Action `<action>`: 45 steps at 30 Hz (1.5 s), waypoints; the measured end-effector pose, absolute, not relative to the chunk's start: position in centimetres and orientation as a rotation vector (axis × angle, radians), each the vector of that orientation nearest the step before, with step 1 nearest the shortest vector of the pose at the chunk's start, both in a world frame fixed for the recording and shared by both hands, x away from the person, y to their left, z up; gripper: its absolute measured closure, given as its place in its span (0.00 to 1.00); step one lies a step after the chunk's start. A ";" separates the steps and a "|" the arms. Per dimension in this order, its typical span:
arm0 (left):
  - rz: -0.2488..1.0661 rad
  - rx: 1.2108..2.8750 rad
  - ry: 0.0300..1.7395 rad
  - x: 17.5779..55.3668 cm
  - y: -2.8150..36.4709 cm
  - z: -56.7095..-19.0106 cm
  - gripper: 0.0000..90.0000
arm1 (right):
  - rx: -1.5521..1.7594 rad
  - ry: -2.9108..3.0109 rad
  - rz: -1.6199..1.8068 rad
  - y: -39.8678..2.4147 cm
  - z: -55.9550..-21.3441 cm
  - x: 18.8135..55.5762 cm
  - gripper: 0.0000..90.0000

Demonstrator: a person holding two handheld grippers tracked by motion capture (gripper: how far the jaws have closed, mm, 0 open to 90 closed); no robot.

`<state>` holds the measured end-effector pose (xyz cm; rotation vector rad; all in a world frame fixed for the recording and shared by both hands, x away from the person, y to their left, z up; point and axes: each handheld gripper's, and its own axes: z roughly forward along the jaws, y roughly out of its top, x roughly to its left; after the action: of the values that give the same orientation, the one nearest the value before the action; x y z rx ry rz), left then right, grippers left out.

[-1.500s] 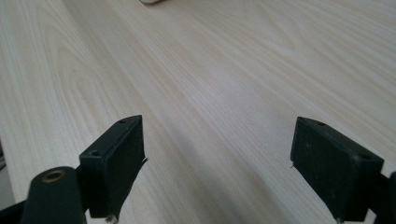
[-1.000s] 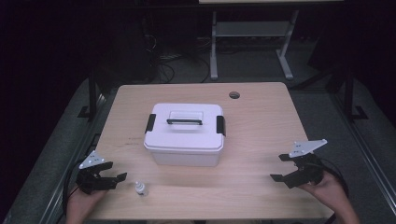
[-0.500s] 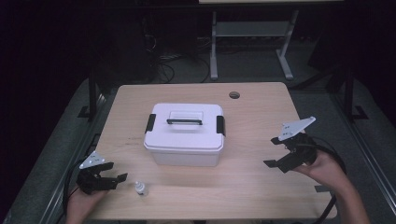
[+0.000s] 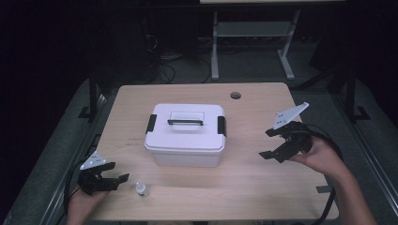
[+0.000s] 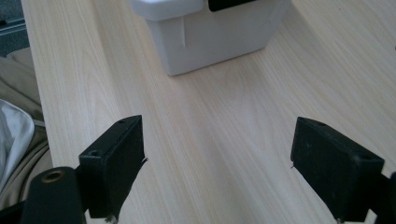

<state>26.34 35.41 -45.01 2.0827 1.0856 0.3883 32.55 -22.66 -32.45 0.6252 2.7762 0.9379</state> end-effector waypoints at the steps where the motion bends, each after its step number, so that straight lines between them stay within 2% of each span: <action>1: 0.388 2.083 1.086 26.3 35.4 -45.0 0.23 | 0.611 2.779 0.938 -22.5 -32.3 32.7 0.20; 45: 0.395 2.053 1.058 25.6 35.4 -44.7 0.23 | 0.393 2.870 0.894 -15.3 -28.4 36.3 0.28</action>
<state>25.62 35.37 -44.67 2.0532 1.0583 0.3948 36.26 -15.33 -28.40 0.3930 2.8703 0.8940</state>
